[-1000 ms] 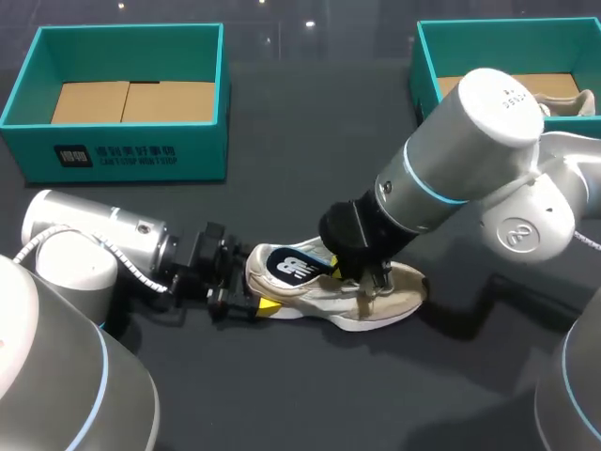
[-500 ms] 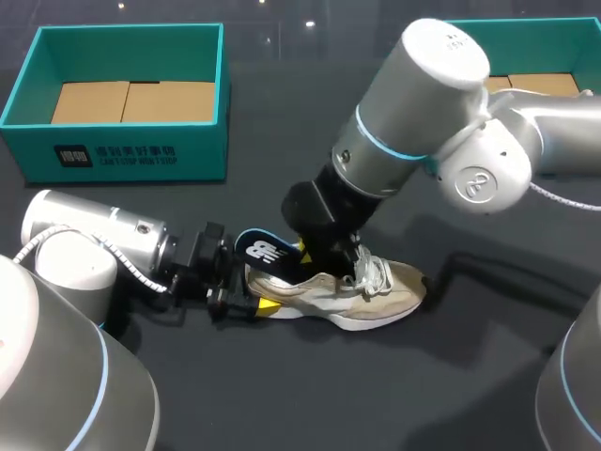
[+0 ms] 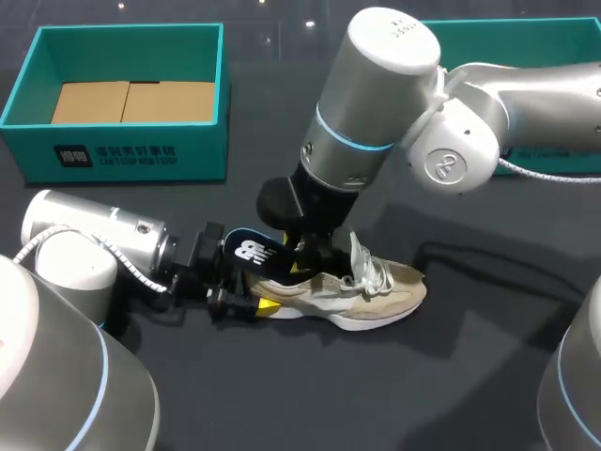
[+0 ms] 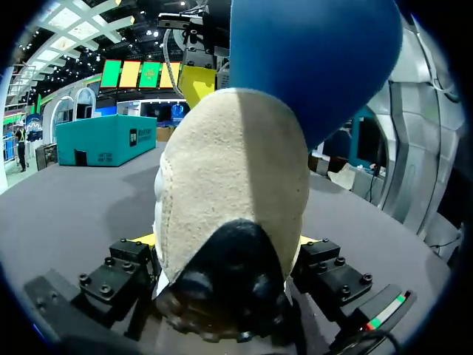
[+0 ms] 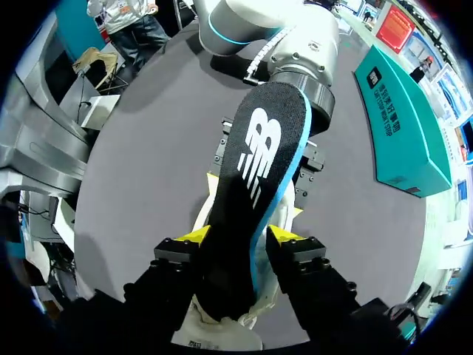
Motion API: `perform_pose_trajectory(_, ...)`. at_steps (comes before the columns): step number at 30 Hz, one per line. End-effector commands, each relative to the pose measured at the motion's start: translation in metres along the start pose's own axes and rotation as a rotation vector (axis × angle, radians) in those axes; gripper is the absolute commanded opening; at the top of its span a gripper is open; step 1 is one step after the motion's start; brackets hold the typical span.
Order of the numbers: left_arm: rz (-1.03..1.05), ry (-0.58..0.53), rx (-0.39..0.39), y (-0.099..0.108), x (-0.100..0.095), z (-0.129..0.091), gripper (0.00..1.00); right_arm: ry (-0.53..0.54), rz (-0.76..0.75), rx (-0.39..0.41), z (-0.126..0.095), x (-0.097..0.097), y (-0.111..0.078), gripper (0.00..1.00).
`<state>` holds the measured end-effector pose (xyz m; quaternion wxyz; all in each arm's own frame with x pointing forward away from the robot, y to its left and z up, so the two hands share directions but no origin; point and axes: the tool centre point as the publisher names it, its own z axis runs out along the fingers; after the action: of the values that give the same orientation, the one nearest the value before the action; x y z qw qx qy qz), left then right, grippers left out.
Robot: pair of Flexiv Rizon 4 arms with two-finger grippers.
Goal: Take the shoe out of the shoebox, open the shoe tongue, remove and reinsert the insole, then place the shoe into the shoebox
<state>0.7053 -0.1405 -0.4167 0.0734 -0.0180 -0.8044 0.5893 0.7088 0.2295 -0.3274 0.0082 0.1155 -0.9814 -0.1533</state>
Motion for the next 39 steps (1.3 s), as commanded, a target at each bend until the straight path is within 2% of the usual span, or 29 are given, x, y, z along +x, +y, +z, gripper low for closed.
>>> perform_pose_trajectory(1,0.0,0.0,-0.001,0.0,0.0,0.0,0.0,0.011,0.049,0.022,-0.009,0.0,0.003,0.93)
perform_pose_trajectory(3,0.0,0.0,-0.001,0.0,0.0,0.0,0.0,0.026,0.071,0.02,-0.014,-0.001,0.002,1.0)
perform_pose_trajectory(8,0.0,0.0,-0.001,0.0,0.0,0.0,0.0,0.08,0.161,0.002,-0.025,-0.004,-0.001,1.0)
perform_pose_trajectory(20,0.0,0.0,-0.001,0.0,0.0,0.0,0.0,0.08,0.161,0.002,-0.025,-0.004,-0.001,1.0)
perform_pose_trajectory(23,0.0,0.0,-0.001,0.0,0.0,0.0,0.0,0.102,0.159,-0.096,-0.025,-0.001,0.004,1.0)
perform_pose_trajectory(26,0.0,0.0,-0.001,0.0,0.0,0.0,0.0,0.181,0.217,-0.166,-0.027,-0.002,0.011,1.0)
perform_pose_trajectory(28,0.0,0.0,-0.001,0.0,0.0,0.0,0.0,0.186,0.237,-0.207,-0.028,-0.003,0.013,1.0)
perform_pose_trajectory(36,0.0,0.0,-0.001,0.0,0.0,0.0,0.0,0.276,0.311,-0.263,-0.023,-0.006,0.017,1.0)
perform_pose_trajectory(39,0.0,0.0,-0.001,0.0,0.0,0.0,0.0,0.308,0.349,-0.273,-0.021,-0.007,0.016,0.84)
